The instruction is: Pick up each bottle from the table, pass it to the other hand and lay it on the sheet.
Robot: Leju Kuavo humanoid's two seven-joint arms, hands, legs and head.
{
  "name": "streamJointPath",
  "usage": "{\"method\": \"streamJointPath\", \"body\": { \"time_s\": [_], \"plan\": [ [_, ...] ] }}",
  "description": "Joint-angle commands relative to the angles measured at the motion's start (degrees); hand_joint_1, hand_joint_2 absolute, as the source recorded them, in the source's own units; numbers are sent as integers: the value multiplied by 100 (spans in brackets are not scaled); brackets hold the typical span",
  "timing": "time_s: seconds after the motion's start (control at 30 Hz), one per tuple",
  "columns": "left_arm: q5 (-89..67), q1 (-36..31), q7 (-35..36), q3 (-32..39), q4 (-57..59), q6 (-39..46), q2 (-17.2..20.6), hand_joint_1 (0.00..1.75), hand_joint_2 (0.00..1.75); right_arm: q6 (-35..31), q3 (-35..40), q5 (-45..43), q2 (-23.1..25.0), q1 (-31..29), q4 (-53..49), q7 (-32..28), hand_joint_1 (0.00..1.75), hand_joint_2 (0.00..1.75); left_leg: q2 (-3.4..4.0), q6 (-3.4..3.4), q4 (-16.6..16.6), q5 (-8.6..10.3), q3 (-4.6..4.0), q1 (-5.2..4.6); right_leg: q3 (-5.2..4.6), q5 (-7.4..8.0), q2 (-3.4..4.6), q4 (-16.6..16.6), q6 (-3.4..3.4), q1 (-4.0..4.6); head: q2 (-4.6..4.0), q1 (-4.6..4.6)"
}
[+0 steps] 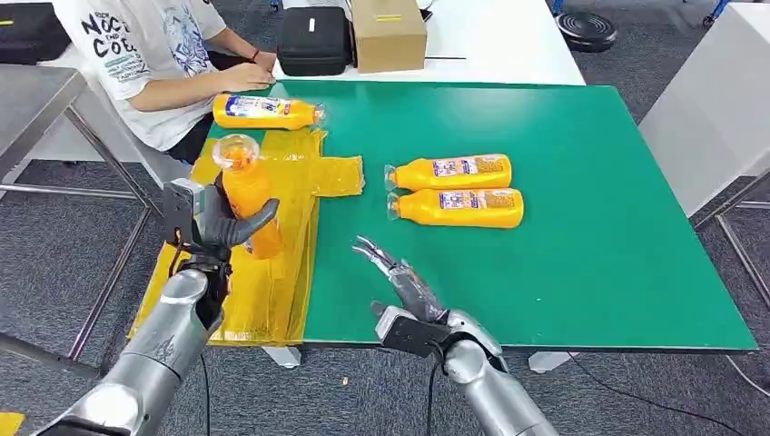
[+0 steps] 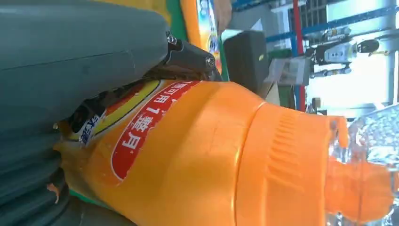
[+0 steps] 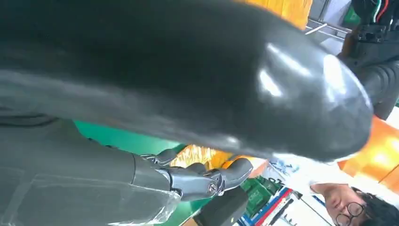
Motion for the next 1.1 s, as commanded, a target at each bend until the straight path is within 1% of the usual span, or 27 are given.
{"method": "streamJointPath", "body": {
  "time_s": [0.03, 0.07, 0.1, 0.17, 0.23, 0.3, 0.33, 0.37, 0.4, 0.43, 0.47, 0.5, 0.53, 0.57, 0.6, 0.63, 0.67, 0.7, 0.73, 0.77, 0.8, 0.83, 0.87, 1.0, 1.03, 1.07, 1.1],
  "plan": [
    [-697, -692, -237, 135, 757, 412, 159, 175, 175, -11, -290, -92, -306, 161, -402, 8, 0, 0, -6, -5, -1, -6, 12, 2, 15, -9, -8, -1, -4, 3, 0, 0],
    [-1028, -732, -337, 57, 598, 606, 193, 175, 175, 37, -401, -174, -315, 256, -476, -29, 0, 0, -9, -9, 7, -17, 26, 6, 32, -20, -13, 5, -8, 8, 0, -2],
    [-1412, -743, -337, -41, 426, 779, 204, 175, 175, 62, -475, -173, -316, 338, -527, -42, 0, 0, -13, -7, 5, -10, 14, 6, 20, -14, -17, 2, -6, 7, 0, -2],
    [-2405, -699, -145, -318, -34, 1121, 240, 175, 175, 100, -568, -125, -301, 437, -599, -77, 0, 0, -17, -9, 9, -16, 24, 9, 31, -21, -21, 5, -8, 10, 0, 0],
    [-2509, -647, -30, -270, -179, 1099, 194, 175, 175, 111, -584, -114, -293, 449, -614, -86, 0, 0, -11, -4, 3, -4, 2, 3, 6, -7, -12, 0, -4, 4, 0, 0],
    [-2559, -593, -7, -225, -235, 1075, 174, 175, 175, 115, -589, -107, -274, 436, -604, -86, 0, 0, -9, -8, 10, -17, 22, 5, 27, -19, -12, 6, -7, 6, 0, 0],
    [-3220, -605, 46, -516, -247, 1244, 249, 175, 175, 127, -599, -99, -265, 417, -594, -90, 0, 0, -6, -8, 6, -16, 23, 5, 27, -17, -10, 3, -7, 6, 0, 0],
    [-4012, -650, 292, -874, -185, 1394, 335, 175, 175, 172, -592, -97, -264, 381, -577, -103, 0, 0, -5, -5, 1, -7, 9, 1, 11, -8, -7, 1, -4, 1, 0, -2],
    [-4497, -661, 461, -1073, -151, 1420, 359, 175, 175, 205, -598, -100, -257, 328, -540, -112, 0, 0, -3, -9, 5, -17, 26, 4, 29, -17, -7, 4, -8, 5, 0, 0],
    [-5083, -697, 718, -1342, -24, 1220, 397, 175, 175, 286, -591, -123, -252, 243, -471, -142, 0, 0, -2, -7, 3, -9, 11, 3, 14, -9, -6, 1, -6, 4, 0, 0],
    [-5649, -775, 899, -1633, 260, 883, 444, 175, 175, 365, -584, -147, -241, 137, -367, -185, 0, 0, -1, -10, 6, -17, 28, 5, 30, -18, -7, 5, -9, 6, 0, -2],
    [-5793, -782, 853, -1617, 447, 854, 416, 175, 175, 364, -605, -148, -211, 78, -289, -191, 0, 0, -3, -8, 2, -12, 23, 1, 23, -13, -8, 3, -7, 2, 0, -2],
    [-6298, -889, 897, -1946, 774, 633, 514, 175, 175, 434, -595, -172, -192, 17, -216, -262, 0, 0, -5, -7, 1, -9, 20, 1, 21, -10, -9, 0, -6, 2, 0, 0],
    [-6493, -1002, 850, -2148, 1194, 361, 588, 175, 175, 460, -591, -175, -161, -63, -111, -292, 0, 0, -5, -10, 2, -14, 33, 3, 34, -15, -8, 2, -9, 4, 0, -2],
    [-6707, -1130, 694, -2430, 1528, 104, 675, 175, 175, 486, -577, -187, -156, -93, -67, -323, 0, 0, 0, -6, -2, -6, 19, -1, 18, -5, 0, -1, -5, -1, 0, -2],
    [-6633, -1239, 494, -2493, 1846, -113, 724, 175, 175, 482, -571, -196, -158, -101, -43, -327, 0, 0, 15, -13, -1, -20, 48, 4, 46, -14, 12, -1, -11, 5, 0, 0],
    [-6617, -1342, 336, -2615, 2062, -412, 783, 175, 175, 479, -562, -204, -166, -102, -24, -329, 0, 0, 25, -14, 1, -25, 56, 6, 51, -16, 21, 0, -13, 8, 0, -2],
    [-6626, -1442, 252, -2717, 2237, -588, 820, 175, 175, 488, -546, -219, -177, -108, -6, -341, 0, 0, 14, -7, -3, -8, 21, 1, 18, -3, 12, -2, -6, 1, 0, 0],
    [-6626, -1519, 164, -2783, 2341, -676, 843, 175, 175, 485, -540, -226, -183, -106, 2, -347, 0, 0, 24, -12, -2, -17, 43, 5, 38, -10, 18, -1, -12, 7, 0, 2],
    [-6615, -1605, 92, -2870, 2471, -934, 843, 175, 175, 481, -529, -232, -190, -111, 6, -353, 0, 0, 20, -11, -3, -10, 28, 4, 24, -5, 14, -2, -9, 5, 0, 0],
    [-6587, -1649, 59, -2903, 2534, -1092, 845, 175, 175, 488, -519, -242, -195, -117, 13, -361, 0, 0, 24, -15, -2, -17, 42, 7, 36, -11, 17, 0, -13, 8, 0, -2],
    [-6579, -1694, 0, -2958, 2602, -1295, 857, 175, 175, 491, -513, -250, -197, -125, 22, -367, 0, 0, 19, -13, 1, -13, 28, 7, 23, -8, 14, 1, -10, 8, 0, -2],
    [-6574, -1699, -3, -2963, 2603, -1298, 867, 175, 175, 490, -511, -250, -195, -128, 24, -367, 0, 0, 18, -17, 6, -20, 40, 11, 35, -16, 11, 6, -14, 13, 0, -2],
    [-6545, -1713, -17, -3013, 2718, -1602, 851, 175, 175, 482, -504, -245, -194, -136, 32, -367, 0, 0, 14, -10, 4, -12, 23, 16, 20, -8, 11, 2, -7, 15, 0, -2],
    [-6454, -1691, 4, -2947, 2759, -1639, 816, 175, 175, 477, -497, -245, -205, -141, 40, -367, 0, 0, 13, -12, 7, -21, 38, 18, 36, -17, 10, 6, -9, 17, 0, 0],
    [-6432, -1683, 32, -2934, 2775, -1626, 798, 175, 175, 476, -494, -246, -211, -140, 47, -367, 0, 0, 13, -9, 1, -11, 24, 17, 23, -7, 13, 0, -6, 16, 0, 0],
    [-6373, -1674, 129, -2886, 2801, -1556, 760, 175, 175, 475, -483, -246, -228, -128, 47, -367, 0, 0, 21, -11, 3, -20, 41, 17, 39, -14, 18, 3, -8, 16, 0, -2]
  ]
}}
